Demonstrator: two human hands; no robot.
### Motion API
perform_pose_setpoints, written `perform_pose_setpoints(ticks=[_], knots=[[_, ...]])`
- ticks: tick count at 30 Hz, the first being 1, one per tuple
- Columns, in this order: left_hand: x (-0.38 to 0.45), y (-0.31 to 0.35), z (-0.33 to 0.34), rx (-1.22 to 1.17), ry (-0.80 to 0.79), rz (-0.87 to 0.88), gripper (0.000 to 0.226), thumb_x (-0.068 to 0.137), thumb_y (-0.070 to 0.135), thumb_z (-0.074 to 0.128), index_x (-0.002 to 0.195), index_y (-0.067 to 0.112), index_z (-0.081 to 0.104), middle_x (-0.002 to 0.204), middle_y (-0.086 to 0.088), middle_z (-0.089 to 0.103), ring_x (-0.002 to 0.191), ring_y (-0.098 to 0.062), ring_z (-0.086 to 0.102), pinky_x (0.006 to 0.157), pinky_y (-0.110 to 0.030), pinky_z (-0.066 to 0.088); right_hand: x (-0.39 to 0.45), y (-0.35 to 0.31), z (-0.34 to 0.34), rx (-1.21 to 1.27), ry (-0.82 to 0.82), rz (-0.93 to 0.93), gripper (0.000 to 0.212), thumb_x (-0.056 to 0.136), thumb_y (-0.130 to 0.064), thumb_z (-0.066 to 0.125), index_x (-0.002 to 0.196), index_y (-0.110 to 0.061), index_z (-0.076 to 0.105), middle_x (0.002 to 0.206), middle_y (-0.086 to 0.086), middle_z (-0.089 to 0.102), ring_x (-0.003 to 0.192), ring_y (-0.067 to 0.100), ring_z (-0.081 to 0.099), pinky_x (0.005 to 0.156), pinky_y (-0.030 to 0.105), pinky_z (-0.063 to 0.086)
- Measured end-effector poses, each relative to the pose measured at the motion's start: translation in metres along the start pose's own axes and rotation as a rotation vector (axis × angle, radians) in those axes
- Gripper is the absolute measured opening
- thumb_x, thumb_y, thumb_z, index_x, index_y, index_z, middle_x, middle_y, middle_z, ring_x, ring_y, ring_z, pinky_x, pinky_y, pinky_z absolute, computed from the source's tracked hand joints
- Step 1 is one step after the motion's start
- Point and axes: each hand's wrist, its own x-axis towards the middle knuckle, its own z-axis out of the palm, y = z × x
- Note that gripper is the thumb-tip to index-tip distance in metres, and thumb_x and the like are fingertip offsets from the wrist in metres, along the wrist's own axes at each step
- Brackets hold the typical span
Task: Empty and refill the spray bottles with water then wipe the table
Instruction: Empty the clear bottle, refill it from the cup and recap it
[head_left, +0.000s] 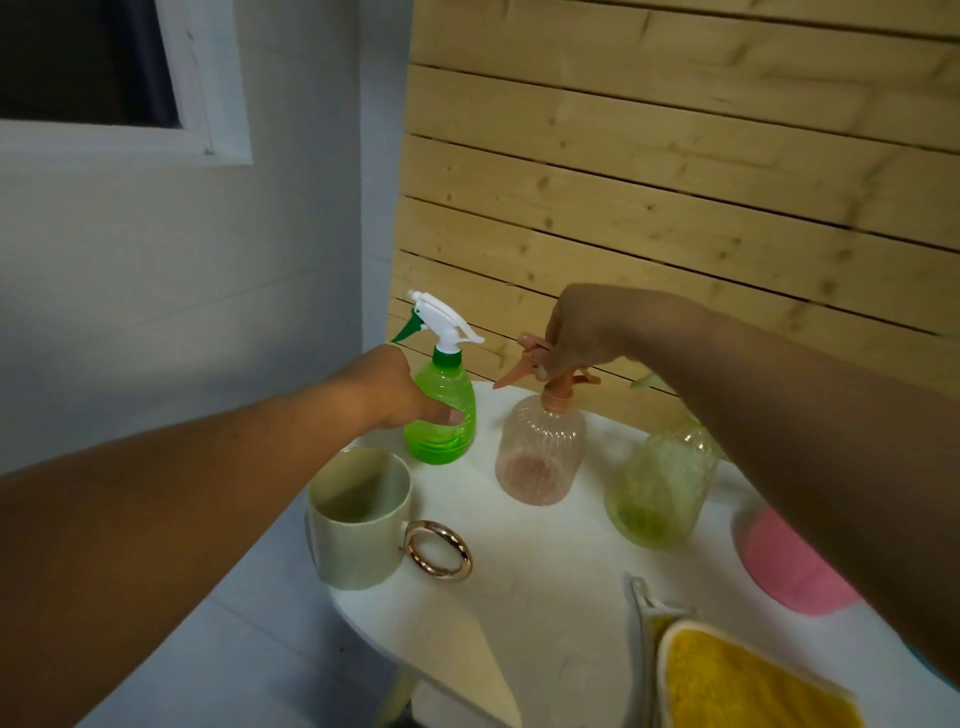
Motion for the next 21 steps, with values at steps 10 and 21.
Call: perform_pose_setpoints(ticks=[10,21], knots=[[-0.056,0.026,-0.029,-0.146,0.203,0.124,0.085,0.057,0.072,0.090,0.110,0.024,0.045,0.096,0.002,0.059,0.084,-0.013,0.060,0.059,-0.029,0.036,-0.063,0.002,-0.045,0.130,0.227,-0.001,0.036,0.090,-0.040,0.074,0.100,-0.006,0.076,0.085,0.007,0.068,0.077,0.022,0.058,0.061,0.029,0.040],[-0.183,0.049,-0.022,-0.428,-0.090,0.396,0.128,0.045,0.058,0.101,0.153,0.039,0.035,0.140,0.008,0.052,0.132,-0.004,0.051,0.098,-0.019,0.041,-0.164,-0.001,-0.058,0.428,0.266,-0.049,0.030,0.087,-0.044,0.076,0.089,-0.014,0.079,0.081,0.000,0.079,0.086,0.023,0.072,0.083,0.035,0.052]])
